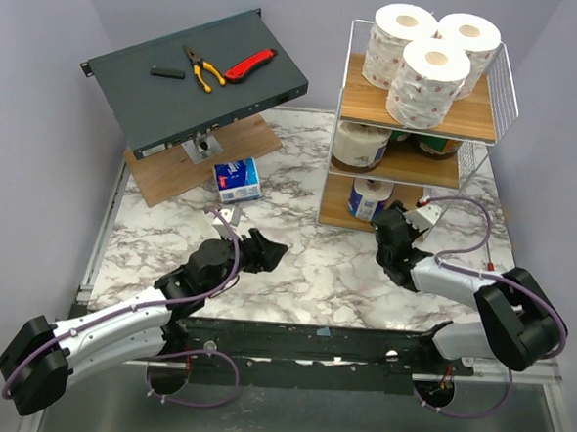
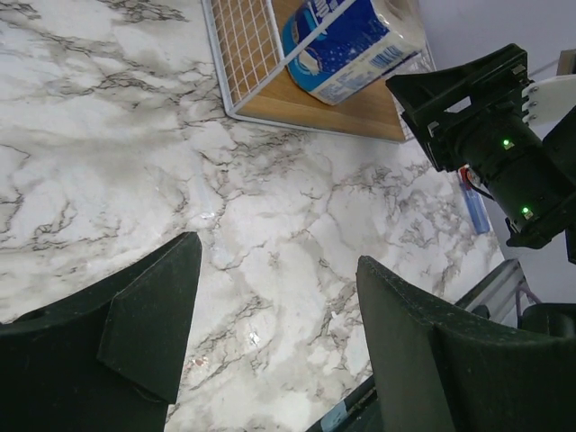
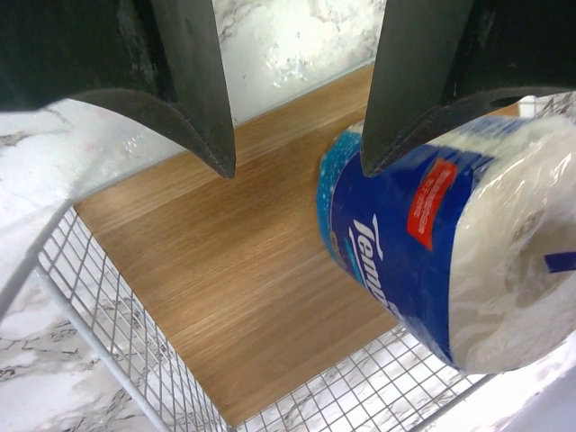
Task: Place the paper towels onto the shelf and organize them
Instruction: Place the paper towel on the shelf.
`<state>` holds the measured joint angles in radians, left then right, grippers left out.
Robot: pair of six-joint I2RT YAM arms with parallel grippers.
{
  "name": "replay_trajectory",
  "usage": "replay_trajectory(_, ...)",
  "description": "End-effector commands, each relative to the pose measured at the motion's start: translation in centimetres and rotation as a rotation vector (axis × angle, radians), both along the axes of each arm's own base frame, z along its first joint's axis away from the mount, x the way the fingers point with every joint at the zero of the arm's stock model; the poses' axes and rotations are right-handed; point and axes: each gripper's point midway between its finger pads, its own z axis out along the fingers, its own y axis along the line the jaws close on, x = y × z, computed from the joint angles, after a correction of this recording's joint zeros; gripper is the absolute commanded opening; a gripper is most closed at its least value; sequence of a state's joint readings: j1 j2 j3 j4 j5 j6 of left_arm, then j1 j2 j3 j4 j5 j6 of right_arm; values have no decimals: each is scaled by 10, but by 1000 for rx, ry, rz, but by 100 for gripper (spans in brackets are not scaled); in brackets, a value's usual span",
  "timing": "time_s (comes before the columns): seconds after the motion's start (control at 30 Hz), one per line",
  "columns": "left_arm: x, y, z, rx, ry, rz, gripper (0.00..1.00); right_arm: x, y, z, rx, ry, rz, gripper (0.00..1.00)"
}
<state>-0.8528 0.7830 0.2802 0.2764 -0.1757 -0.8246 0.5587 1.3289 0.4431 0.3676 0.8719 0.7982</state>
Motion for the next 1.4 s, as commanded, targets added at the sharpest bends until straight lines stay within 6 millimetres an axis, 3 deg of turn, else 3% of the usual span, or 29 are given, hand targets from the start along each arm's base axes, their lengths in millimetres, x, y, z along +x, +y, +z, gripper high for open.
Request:
replay_trajectory(0.0, 5, 18, -8, 23, 24, 95, 72, 13, -7, 0, 1, -9, -80, 63)
replay_trajectory(0.2, 2, 29, -6, 15, 13, 124, 72, 32, 6, -5, -6, -14, -38, 68)
replay_trajectory(0.43, -1, 35, -11, 6, 16, 139, 72, 51, 38, -7, 2, -46, 132, 70)
replay_trajectory(0.83, 7, 63, -8, 21, 6, 284, 73, 64, 78, -11, 51, -54, 313, 71)
replay_trajectory(1.0, 17, 86, -3, 70, 17, 415, 78, 46, 73, 0, 87, -61, 327, 74)
replay_trajectory(1.2, 31, 102, 4, 203, 91, 512, 81, 4, 76, 1, 148, 20, 422, 77)
replay_trajectory(1.37, 49, 111, 15, 239, 99, 547, 84, -35, 91, 4, 193, 85, 601, 79)
